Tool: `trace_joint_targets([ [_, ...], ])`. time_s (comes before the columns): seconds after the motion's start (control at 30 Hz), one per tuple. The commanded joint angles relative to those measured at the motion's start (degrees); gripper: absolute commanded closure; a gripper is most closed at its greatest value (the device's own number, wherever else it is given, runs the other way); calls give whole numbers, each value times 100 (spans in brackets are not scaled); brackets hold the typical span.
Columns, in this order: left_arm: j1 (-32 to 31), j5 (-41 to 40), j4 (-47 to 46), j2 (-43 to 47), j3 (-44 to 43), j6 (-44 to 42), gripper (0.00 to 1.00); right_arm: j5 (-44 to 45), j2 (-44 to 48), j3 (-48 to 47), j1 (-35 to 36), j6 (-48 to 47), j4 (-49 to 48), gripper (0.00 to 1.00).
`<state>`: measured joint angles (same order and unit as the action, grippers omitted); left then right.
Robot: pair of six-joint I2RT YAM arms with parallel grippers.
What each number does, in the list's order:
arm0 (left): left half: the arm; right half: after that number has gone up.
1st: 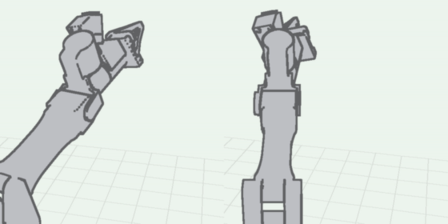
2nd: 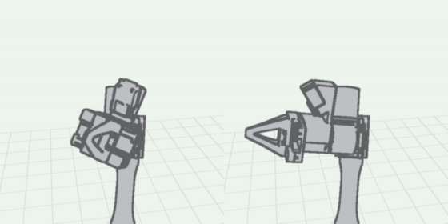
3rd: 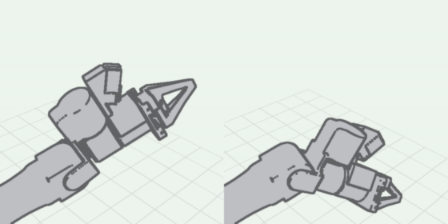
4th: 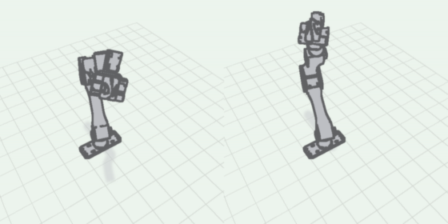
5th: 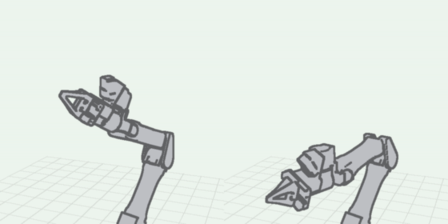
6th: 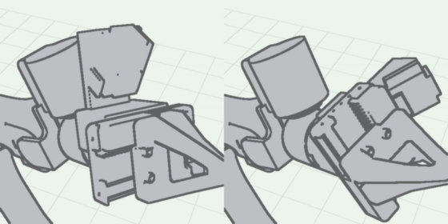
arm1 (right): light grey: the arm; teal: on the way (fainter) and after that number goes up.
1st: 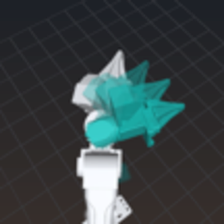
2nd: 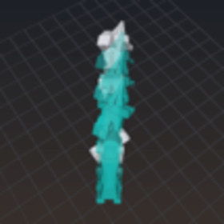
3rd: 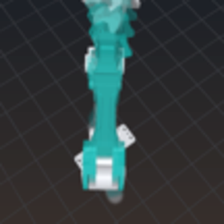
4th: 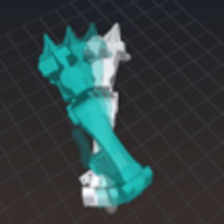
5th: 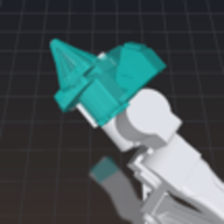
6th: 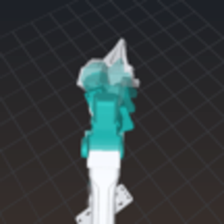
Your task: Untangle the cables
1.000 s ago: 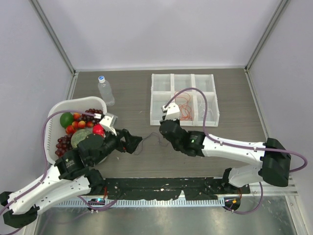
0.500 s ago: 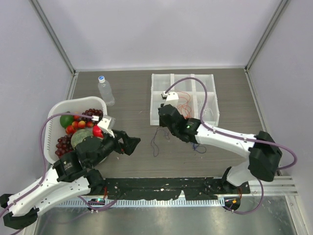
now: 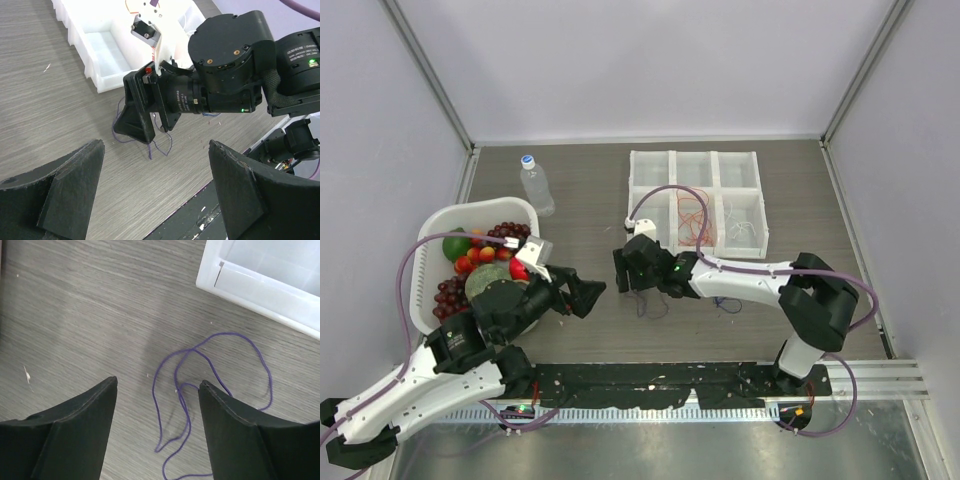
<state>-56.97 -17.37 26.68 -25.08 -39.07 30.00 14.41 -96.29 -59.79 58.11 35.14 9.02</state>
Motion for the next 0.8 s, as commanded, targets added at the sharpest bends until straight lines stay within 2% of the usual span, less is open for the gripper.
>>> trace_joint_targets([
  [0.0, 19, 93, -145, -49, -13, 85, 11, 219, 532, 2, 34, -507, 434, 27],
  [0.2, 19, 137, -198, -155, -30, 94, 11, 79, 840, 459, 87, -833, 400, 24],
  [0.3, 10, 154, -215, -208, -48, 94, 11, 377, 997, 713, 166, -816, 286, 24],
  [0.43, 19, 277, -259, -304, -74, 111, 11, 431, 1375, 1354, -17, -1043, -575, 17],
  [0.57, 10, 374, -216, -418, -145, 120, 11, -1008, 1508, 1969, -641, -1263, -1761, 16],
  [0.6, 10, 383, -207, -436, -154, 120, 11, -1620, 1491, 2023, -704, -1385, -2050, 16],
  [0.7, 10, 401, -189, -401, -127, 138, 11, -2318, 1315, 1989, -748, -1536, -2220, 16],
  [0.77, 19, 392, -207, -375, -110, 199, 11, -2443, 1122, 1875, -757, -1545, -2246, 16],
])
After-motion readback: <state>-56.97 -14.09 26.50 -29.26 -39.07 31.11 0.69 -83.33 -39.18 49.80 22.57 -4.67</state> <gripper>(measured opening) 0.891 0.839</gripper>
